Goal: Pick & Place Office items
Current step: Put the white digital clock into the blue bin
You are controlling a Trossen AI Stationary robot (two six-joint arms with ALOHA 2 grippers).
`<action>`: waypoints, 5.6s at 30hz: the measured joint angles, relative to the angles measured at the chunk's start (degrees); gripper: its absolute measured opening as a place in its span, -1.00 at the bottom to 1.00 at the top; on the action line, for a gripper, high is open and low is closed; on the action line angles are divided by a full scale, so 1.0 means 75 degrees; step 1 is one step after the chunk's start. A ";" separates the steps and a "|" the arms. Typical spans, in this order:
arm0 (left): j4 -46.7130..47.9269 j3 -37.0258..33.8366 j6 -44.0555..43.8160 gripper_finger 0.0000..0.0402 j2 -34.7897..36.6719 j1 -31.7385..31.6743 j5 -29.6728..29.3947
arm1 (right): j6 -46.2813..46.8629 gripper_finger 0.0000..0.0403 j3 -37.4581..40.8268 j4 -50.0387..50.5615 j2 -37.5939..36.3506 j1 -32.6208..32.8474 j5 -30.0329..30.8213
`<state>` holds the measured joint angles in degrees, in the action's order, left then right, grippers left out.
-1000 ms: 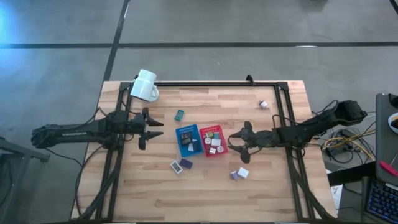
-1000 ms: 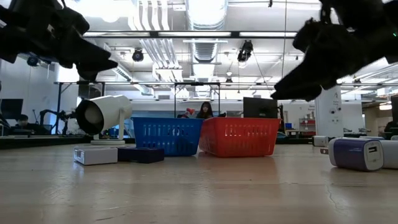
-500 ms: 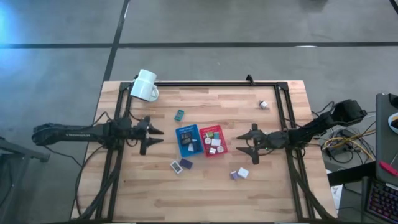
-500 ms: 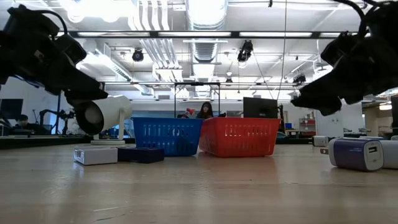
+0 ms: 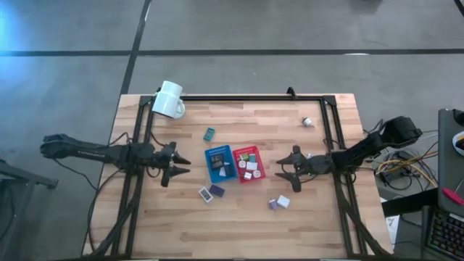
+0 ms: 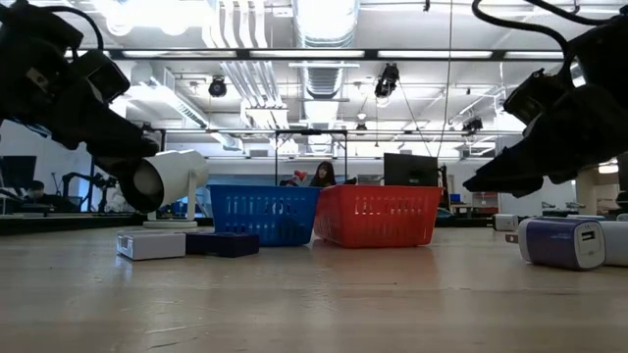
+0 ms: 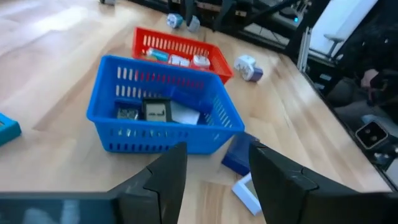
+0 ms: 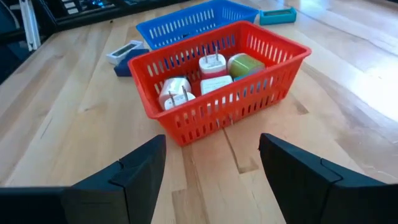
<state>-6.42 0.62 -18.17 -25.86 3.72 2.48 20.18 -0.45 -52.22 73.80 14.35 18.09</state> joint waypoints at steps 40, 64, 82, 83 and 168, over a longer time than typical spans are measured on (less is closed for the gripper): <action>0.0745 0.2816 -0.1567 0.22 -0.4117 0.1591 0.2050 | -0.0029 0.21 -0.0003 -0.1150 0.1168 -0.0020 0.0010; 0.5717 0.6014 0.0926 0.21 -0.7038 0.1585 0.0873 | -0.0019 0.17 -0.0026 -0.1160 0.1163 -0.0015 -0.0009; 0.5858 0.7284 0.1982 0.21 -0.8492 0.1575 0.0466 | -0.0020 0.17 -0.0026 -0.1123 0.1163 -0.0015 -0.0009; 0.5915 0.7330 0.2061 0.21 -0.8557 0.1575 0.0459 | -0.0020 0.17 -0.0026 -0.1123 0.1163 -0.0015 -0.0009; 0.5767 0.7609 0.4201 0.21 -1.0327 0.2074 0.0401 | 0.0172 0.17 -0.0023 -0.1067 0.1163 -0.0015 -0.0213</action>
<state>36.84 57.69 13.34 -103.31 19.27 5.49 21.47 -0.62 -60.22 82.52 14.24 16.49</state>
